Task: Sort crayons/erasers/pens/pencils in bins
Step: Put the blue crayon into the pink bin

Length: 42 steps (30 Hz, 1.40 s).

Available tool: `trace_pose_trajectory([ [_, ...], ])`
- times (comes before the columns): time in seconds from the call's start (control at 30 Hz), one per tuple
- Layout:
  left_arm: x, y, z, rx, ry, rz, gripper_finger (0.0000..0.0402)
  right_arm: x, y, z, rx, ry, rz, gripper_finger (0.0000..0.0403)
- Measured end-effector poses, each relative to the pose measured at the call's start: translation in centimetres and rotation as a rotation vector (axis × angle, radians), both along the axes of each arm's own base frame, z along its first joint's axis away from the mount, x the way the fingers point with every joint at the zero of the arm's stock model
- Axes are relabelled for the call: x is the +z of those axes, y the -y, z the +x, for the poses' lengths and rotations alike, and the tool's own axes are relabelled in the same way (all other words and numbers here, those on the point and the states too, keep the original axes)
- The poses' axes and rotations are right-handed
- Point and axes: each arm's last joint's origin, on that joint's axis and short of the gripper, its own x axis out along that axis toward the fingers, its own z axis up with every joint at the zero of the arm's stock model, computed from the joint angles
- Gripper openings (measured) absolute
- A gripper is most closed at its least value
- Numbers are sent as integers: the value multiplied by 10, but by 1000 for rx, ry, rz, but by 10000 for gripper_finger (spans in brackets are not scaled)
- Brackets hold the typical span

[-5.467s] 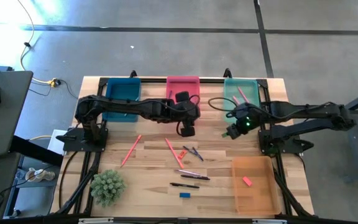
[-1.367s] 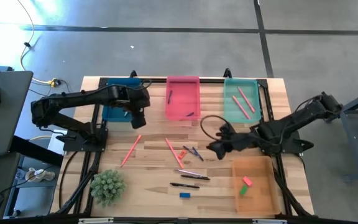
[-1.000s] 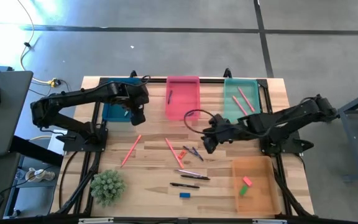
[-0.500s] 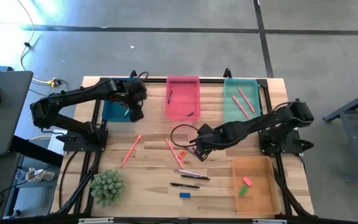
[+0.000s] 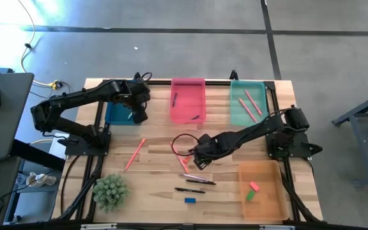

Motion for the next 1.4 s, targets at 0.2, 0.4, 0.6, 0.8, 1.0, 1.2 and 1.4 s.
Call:
trace_pose_trajectory([
  [0.2, 0, 0, 0, 5, 2, -1, 172, -7, -2, 6, 1, 20, 7, 126],
  [0.4, 0, 0, 0, 7, 3, -2, 172, -20, -4, 9, 13, -15, 19, 126],
  [0.6, 0, 0, 0, 6, 6, -2, 172, -31, -7, 12, 16, -42, 38, 126],
  [0.8, 0, 0, 0, 6, 7, -2, 172, -40, -8, 13, -7, -65, 42, 126],
  [1.0, 0, 0, 0, 7, 8, -1, 172, -49, -8, 13, -33, -100, 44, 126],
  [1.2, 0, 0, 0, 7, 7, -2, 172, -54, -8, 13, -97, -132, 55, 126],
  [1.4, 0, 0, 0, 7, 7, -2, 172, -56, -7, 11, -139, -155, 50, 108],
])
